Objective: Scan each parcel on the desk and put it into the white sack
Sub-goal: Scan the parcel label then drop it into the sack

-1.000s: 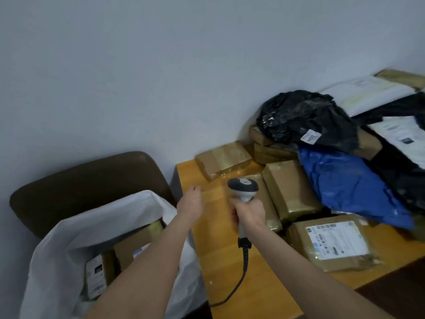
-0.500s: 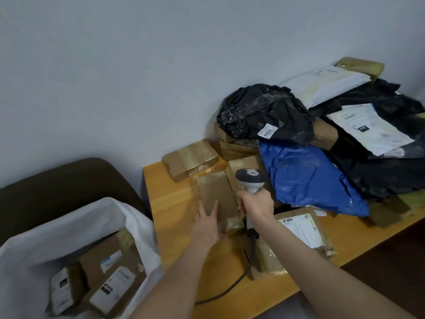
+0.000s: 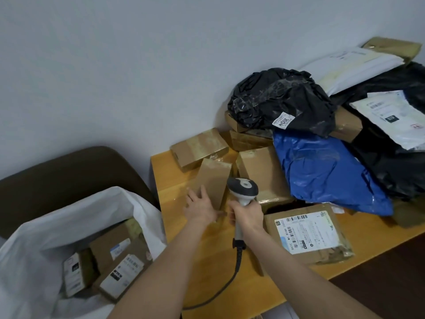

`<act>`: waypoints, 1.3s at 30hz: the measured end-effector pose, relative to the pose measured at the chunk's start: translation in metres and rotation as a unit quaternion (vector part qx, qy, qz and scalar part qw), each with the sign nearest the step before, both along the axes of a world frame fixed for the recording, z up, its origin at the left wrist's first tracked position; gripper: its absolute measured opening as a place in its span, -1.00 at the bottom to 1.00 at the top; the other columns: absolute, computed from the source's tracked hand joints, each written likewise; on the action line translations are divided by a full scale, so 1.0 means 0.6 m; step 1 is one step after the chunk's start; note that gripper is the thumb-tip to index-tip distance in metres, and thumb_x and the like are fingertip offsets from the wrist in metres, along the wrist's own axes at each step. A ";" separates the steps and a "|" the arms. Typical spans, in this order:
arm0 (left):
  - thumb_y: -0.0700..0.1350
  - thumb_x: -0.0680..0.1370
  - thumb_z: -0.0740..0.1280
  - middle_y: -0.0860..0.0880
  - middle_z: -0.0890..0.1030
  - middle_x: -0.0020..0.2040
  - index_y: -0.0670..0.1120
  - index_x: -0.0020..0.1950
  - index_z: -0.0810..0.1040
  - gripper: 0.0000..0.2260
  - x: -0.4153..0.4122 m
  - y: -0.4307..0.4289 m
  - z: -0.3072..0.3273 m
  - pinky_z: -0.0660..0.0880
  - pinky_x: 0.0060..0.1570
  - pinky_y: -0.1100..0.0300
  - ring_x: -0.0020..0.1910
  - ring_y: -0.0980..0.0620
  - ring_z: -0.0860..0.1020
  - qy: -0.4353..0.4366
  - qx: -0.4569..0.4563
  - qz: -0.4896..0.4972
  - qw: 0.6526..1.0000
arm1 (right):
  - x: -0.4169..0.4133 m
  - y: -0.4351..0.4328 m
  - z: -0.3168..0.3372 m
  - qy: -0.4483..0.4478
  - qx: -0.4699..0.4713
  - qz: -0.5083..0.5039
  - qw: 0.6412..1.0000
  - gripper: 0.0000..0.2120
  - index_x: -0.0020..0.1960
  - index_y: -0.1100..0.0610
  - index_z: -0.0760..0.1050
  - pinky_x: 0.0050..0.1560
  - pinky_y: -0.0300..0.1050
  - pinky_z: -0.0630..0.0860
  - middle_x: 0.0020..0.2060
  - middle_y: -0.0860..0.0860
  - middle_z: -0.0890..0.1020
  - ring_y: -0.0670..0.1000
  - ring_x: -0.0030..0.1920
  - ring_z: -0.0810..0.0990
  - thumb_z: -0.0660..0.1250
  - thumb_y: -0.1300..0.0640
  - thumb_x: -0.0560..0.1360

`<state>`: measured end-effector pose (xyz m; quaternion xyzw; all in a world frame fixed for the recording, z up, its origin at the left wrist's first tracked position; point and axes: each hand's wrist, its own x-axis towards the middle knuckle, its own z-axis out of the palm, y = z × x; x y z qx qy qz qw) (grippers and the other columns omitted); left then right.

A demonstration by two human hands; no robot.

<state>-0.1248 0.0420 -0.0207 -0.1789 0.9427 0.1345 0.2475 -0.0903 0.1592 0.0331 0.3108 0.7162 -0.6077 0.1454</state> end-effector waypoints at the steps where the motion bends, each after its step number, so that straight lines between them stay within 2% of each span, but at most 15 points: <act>1: 0.26 0.38 0.42 -0.22 -0.09 0.54 0.02 0.56 -0.15 -0.02 0.002 -0.001 -0.001 0.15 0.42 -0.14 0.51 -0.23 0.00 0.012 -0.002 0.007 1.000 | 0.001 -0.001 -0.003 0.000 -0.006 -0.003 1.000 -0.83 -0.29 0.14 0.48 -0.08 0.09 0.61 -0.44 0.05 0.56 0.05 -0.37 0.56 0.40 0.17 0.44; 3: 0.22 0.37 0.44 -0.17 0.04 0.51 0.06 0.56 -0.09 -0.05 0.000 -0.021 -0.006 0.22 0.40 -0.11 0.47 -0.21 0.11 0.032 0.040 0.033 0.998 | 0.000 0.000 -0.007 0.003 -0.021 -0.015 1.000 -0.85 -0.25 0.15 0.49 -0.07 0.07 0.61 -0.40 0.06 0.58 0.05 -0.35 0.57 0.41 0.17 0.46; 5: 0.17 0.31 0.47 -0.11 0.17 0.47 0.11 0.55 0.00 -0.06 -0.001 -0.058 -0.002 0.36 0.31 -0.07 0.39 -0.16 0.29 0.022 0.196 0.099 0.975 | -0.001 0.000 -0.013 0.002 -0.029 -0.026 0.999 -0.86 -0.22 0.15 0.49 -0.05 0.09 0.62 -0.37 0.07 0.59 0.06 -0.32 0.59 0.42 0.17 0.46; 7: 0.10 0.34 0.45 -0.06 0.38 0.37 0.10 0.53 0.14 -0.17 0.010 -0.103 0.012 0.50 0.11 0.06 0.23 -0.09 0.47 0.001 0.365 0.183 0.913 | 0.000 -0.008 -0.022 -0.005 -0.030 -0.030 0.999 -0.87 -0.18 0.14 0.49 0.00 0.16 0.62 -0.31 0.09 0.61 0.10 -0.23 0.63 0.44 0.14 0.44; 9: 0.07 0.37 0.43 -0.07 0.54 0.22 0.04 0.44 0.34 -0.34 0.029 -0.136 0.028 0.51 -0.01 0.08 0.13 -0.10 0.54 -0.032 0.454 0.250 0.855 | 0.003 -0.023 -0.029 -0.020 -0.040 -0.035 0.998 -0.83 -0.07 0.16 0.52 0.04 0.19 0.60 -0.21 0.11 0.62 0.12 -0.12 0.63 0.45 0.12 0.42; 11: 0.10 0.32 0.41 -0.11 0.57 0.19 -0.05 0.34 0.42 -0.38 0.047 -0.158 0.025 0.50 0.05 0.03 0.14 -0.13 0.55 -0.068 0.499 0.298 0.811 | 0.006 -0.039 -0.038 -0.040 -0.064 -0.037 0.996 -0.74 0.05 0.19 0.52 0.11 0.19 0.57 -0.13 0.11 0.62 0.13 -0.05 0.61 0.46 0.13 0.42; 13: 0.09 0.44 0.34 -0.14 0.54 0.23 -0.10 0.33 0.40 -0.49 0.064 -0.163 0.017 0.45 0.14 -0.01 0.17 -0.15 0.52 -0.093 0.519 0.311 0.791 | 0.012 -0.054 -0.045 -0.058 -0.106 -0.039 0.992 -0.71 0.09 0.17 0.48 0.18 0.16 0.53 -0.02 0.12 0.60 0.15 0.04 0.56 0.46 0.14 0.44; 15: -0.01 0.56 0.25 -0.12 0.52 0.23 -0.10 0.39 0.35 -0.58 0.075 -0.164 0.007 0.45 0.14 0.00 0.15 -0.11 0.52 -0.068 0.503 0.315 0.802 | 0.019 -0.066 -0.050 -0.065 -0.142 -0.036 0.987 -0.71 0.12 0.13 0.44 0.16 0.07 0.47 0.00 0.08 0.57 0.13 0.06 0.51 0.45 0.16 0.47; 17: -0.08 0.58 0.26 -0.09 0.48 0.29 -0.03 0.47 0.26 -0.54 0.075 -0.163 0.004 0.49 0.01 0.08 0.13 -0.05 0.52 0.003 0.475 0.315 0.821 | 0.027 -0.078 -0.056 -0.059 -0.147 -0.025 0.987 -0.70 0.15 0.14 0.45 0.11 0.05 0.45 -0.04 0.04 0.57 0.10 0.04 0.51 0.44 0.16 0.47; 21: 0.26 0.37 0.42 -0.07 0.26 0.45 0.05 0.55 0.08 -0.13 0.060 -0.162 0.001 0.42 0.28 0.03 0.34 -0.08 0.38 0.082 0.332 0.217 0.914 | 0.045 -0.114 -0.054 -0.060 -0.170 0.010 0.984 -0.76 0.10 0.14 0.50 0.01 0.05 0.49 -0.05 0.07 0.61 0.10 0.00 0.56 0.43 0.16 0.47; 24: 0.25 0.34 0.45 -0.13 0.21 0.37 -0.02 0.54 0.09 -0.08 0.053 -0.167 0.001 0.38 0.30 0.05 0.34 -0.12 0.33 0.081 0.218 0.167 0.958 | 0.053 -0.138 -0.055 -0.049 -0.189 0.044 0.980 -0.77 0.11 0.18 0.57 0.12 0.14 0.53 -0.01 0.15 0.66 0.17 0.04 0.60 0.43 0.18 0.47; 29: 0.27 0.36 0.38 -0.12 0.36 0.26 -0.01 0.49 0.13 -0.18 0.050 -0.184 0.006 0.48 0.06 0.05 0.17 -0.13 0.46 0.095 0.117 0.105 0.983 | 0.052 -0.125 -0.068 -0.061 -0.194 -0.016 0.979 -0.66 0.17 0.19 0.52 0.11 0.13 0.55 0.00 0.11 0.64 0.13 0.04 0.60 0.47 0.16 0.43; 32: 0.32 0.33 0.27 -0.09 0.48 0.13 -0.02 0.41 0.26 -0.26 0.048 -0.189 0.016 0.54 0.03 0.01 0.06 -0.11 0.52 0.089 0.085 0.099 0.987 | 0.050 -0.102 -0.074 -0.076 -0.187 -0.051 0.978 -0.57 0.22 0.18 0.49 0.22 0.24 0.49 0.06 0.10 0.61 0.14 0.10 0.58 0.50 0.14 0.40; 34: 0.34 0.36 0.23 -0.10 0.46 0.15 -0.06 0.38 0.29 -0.29 0.045 -0.187 0.025 0.52 0.02 0.03 0.10 -0.12 0.49 0.062 0.023 0.055 0.996 | 0.053 -0.094 -0.078 -0.078 -0.191 -0.056 0.977 -0.53 0.24 0.19 0.48 0.25 0.27 0.47 0.07 0.08 0.60 0.13 0.12 0.57 0.51 0.14 0.39; 39: 0.30 0.39 0.32 -0.13 0.41 0.22 -0.17 0.33 0.36 -0.30 0.035 -0.165 0.053 0.49 -0.13 0.11 0.09 -0.12 0.51 -0.002 -0.071 -0.016 0.997 | 0.064 -0.103 -0.075 -0.078 -0.191 -0.037 0.978 -0.74 0.10 0.21 0.53 0.18 0.24 0.52 -0.09 0.07 0.62 0.14 0.04 0.60 0.46 0.20 0.45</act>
